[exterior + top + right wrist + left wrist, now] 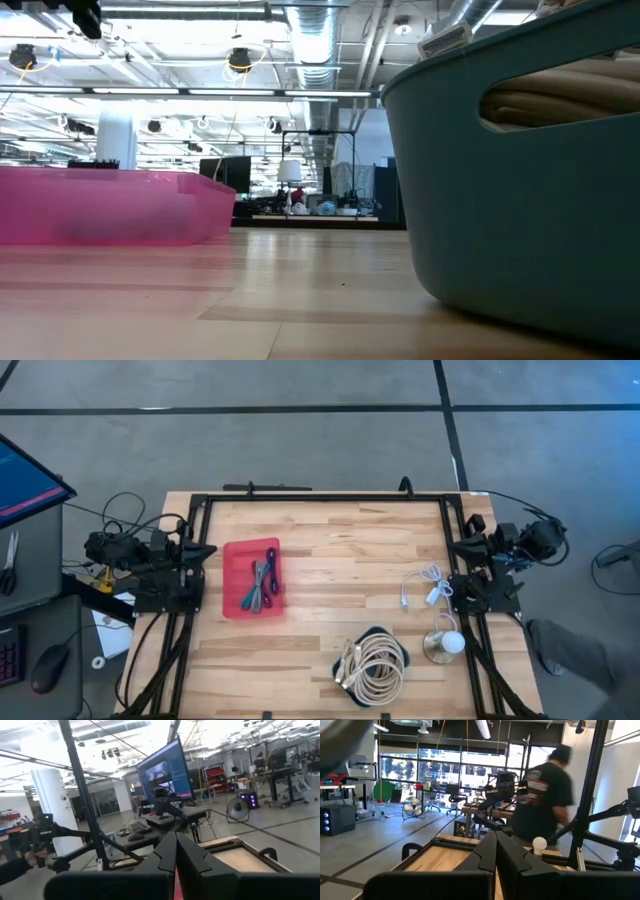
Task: Pick & Place USB Port
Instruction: Return to Home Position
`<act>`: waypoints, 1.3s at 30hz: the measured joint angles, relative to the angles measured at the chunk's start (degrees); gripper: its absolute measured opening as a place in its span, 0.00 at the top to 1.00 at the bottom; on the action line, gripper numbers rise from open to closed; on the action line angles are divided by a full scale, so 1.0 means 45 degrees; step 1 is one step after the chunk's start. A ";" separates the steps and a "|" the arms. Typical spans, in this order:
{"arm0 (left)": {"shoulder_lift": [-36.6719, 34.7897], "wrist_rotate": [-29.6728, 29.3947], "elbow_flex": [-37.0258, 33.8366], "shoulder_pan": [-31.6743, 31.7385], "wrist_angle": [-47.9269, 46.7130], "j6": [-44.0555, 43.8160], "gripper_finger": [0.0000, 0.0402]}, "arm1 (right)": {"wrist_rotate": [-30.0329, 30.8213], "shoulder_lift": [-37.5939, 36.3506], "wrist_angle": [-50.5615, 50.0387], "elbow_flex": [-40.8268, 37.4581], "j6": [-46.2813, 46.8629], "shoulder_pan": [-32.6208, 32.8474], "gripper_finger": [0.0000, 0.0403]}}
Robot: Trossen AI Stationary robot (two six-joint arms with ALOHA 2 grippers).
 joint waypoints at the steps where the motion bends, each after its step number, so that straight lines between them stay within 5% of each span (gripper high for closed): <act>1: 0.0000 -0.0001 0.0000 0.0001 -0.0006 0.0000 0.99 | -0.0002 0.0000 -0.0017 -0.0003 -0.0008 0.0007 1.00; 10: 0.0000 -0.0001 -0.0386 -0.0003 0.0039 0.0040 0.99 | 0.0021 -0.0005 -0.0197 -0.0107 -0.0093 0.0008 1.00; 23: -0.0010 0.0178 -0.2889 0.0001 0.1667 -0.0595 0.99 | -0.0201 -0.0010 0.3116 -0.3540 0.0052 0.0013 1.00; 39: 0.0134 0.0580 -0.5547 -0.0003 0.3541 -0.0421 0.99 | -0.1003 -0.0019 0.4106 -0.6391 0.0187 0.0017 1.00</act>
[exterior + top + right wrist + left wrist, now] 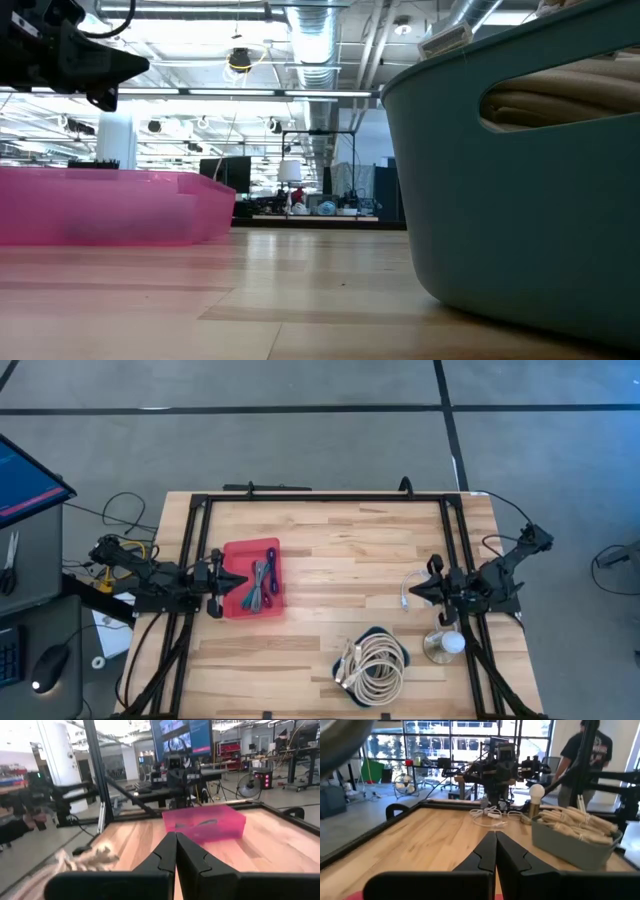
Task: Pick & Place USB Port
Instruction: Return to Home Position
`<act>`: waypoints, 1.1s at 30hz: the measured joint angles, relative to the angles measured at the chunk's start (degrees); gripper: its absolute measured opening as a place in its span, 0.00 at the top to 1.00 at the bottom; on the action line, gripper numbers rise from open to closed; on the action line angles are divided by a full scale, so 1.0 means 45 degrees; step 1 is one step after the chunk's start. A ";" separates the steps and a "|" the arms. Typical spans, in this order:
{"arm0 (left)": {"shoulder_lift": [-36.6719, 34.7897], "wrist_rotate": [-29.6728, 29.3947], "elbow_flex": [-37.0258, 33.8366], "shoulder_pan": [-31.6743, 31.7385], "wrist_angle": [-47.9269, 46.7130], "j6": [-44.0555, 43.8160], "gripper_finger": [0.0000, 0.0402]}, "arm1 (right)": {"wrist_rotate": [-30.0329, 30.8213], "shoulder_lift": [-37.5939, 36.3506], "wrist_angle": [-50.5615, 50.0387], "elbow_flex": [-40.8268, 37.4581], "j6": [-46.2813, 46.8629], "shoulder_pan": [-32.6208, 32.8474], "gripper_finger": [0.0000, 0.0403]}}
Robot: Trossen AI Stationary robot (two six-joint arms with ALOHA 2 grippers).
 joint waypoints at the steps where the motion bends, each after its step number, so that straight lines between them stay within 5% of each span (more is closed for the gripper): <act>1: 0.0014 0.0026 0.0000 -0.0001 -0.0008 0.0156 0.99 | -0.0015 0.0000 0.0009 -0.0169 0.0000 0.0000 1.00; 13: 0.0742 0.0099 0.0000 -0.0001 -0.0013 0.0224 0.99 | -0.0509 0.0024 0.0083 -0.0310 -0.1933 0.0003 1.00; 33: 0.0866 0.0089 0.0000 -0.0001 0.0004 -0.0109 0.96 | 0.0014 0.0024 0.0090 -0.0324 0.0200 0.0000 1.00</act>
